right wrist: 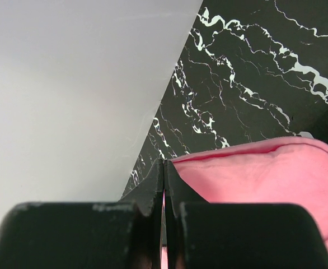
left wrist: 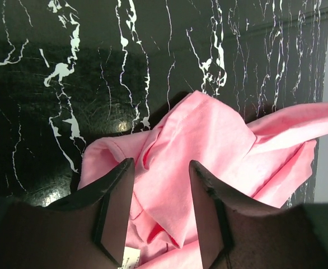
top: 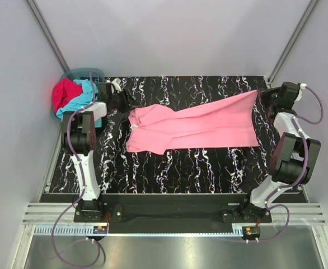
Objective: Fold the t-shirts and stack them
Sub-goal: Fold the tshirt
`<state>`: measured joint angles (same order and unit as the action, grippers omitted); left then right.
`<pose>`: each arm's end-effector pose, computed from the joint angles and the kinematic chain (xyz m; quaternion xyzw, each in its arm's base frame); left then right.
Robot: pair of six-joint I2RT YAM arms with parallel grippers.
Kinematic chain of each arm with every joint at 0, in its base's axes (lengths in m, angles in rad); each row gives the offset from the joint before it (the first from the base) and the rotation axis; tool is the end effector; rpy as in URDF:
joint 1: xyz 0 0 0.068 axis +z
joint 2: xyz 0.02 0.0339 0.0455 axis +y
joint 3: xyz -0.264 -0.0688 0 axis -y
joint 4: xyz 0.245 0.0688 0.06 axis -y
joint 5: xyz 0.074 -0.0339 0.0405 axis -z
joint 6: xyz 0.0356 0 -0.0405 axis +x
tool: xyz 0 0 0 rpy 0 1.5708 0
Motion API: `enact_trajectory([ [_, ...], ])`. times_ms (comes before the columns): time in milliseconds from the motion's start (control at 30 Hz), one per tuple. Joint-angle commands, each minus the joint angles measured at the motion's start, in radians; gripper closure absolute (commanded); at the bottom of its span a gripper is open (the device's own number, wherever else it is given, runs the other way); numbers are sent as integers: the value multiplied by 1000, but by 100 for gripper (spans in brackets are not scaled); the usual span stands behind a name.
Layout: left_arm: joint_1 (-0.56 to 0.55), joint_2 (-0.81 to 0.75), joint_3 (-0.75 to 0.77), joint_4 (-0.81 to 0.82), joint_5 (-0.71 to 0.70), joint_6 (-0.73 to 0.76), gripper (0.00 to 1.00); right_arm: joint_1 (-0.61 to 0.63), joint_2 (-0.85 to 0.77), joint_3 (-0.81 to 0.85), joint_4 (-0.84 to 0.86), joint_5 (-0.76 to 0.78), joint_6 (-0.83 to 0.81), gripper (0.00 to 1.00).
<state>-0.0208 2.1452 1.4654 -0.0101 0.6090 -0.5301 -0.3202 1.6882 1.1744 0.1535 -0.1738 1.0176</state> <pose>0.4708 -0.0302 0.1621 -0.0937 0.8673 -0.3716 0.3176 0.3777 -0.1187 0.2691 0.4693 0.6733 0.2607 0.5083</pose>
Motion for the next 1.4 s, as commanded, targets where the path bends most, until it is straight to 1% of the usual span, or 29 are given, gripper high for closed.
enact_trajectory([
  [0, -7, 15, 41, 12, -5, 21, 53, -5, 7, 41, 57, -4, 4, 100],
  [200, -11, 21, 41, 12, -5, 30, 55, -5, 8, 41, 58, -4, 6, 100],
  [300, -14, 19, 42, 10, -3, 32, 58, -5, 8, 41, 58, -6, 6, 100],
  [333, -18, 19, 42, 12, -5, 33, 63, -5, 8, 41, 58, -4, 7, 100],
  [400, -21, 15, 41, -8, -6, 35, 68, -5, 10, 39, 58, -4, 9, 100],
  [433, -22, 13, 39, -10, -6, 38, 74, -5, 11, 39, 58, -6, 9, 100],
  [533, -25, 12, 39, -16, -9, 44, 86, -5, 11, 36, 61, -7, 10, 100],
  [567, -25, 9, 38, -14, -9, 44, 95, -5, 11, 36, 61, -9, 12, 100],
  [633, -25, 1, 36, -14, -8, 44, 100, -5, 14, 36, 63, -7, 12, 100],
  [800, -25, -27, 39, -14, -11, 44, 100, -5, 22, 34, 72, -18, 12, 100],
  [933, -25, -77, 56, -8, -12, 33, 100, -5, 33, 34, 77, -24, 12, 100],
  [1167, -25, -178, 157, -34, -17, 22, 100, -3, 51, 36, 83, -29, 12, 100],
  [1200, -25, -188, 185, -39, -17, 25, 100, -3, 50, 36, 84, -30, 12, 100],
  [1367, -25, -222, 228, -56, -12, 27, 100, -3, 65, 42, 92, -38, 13, 100],
])
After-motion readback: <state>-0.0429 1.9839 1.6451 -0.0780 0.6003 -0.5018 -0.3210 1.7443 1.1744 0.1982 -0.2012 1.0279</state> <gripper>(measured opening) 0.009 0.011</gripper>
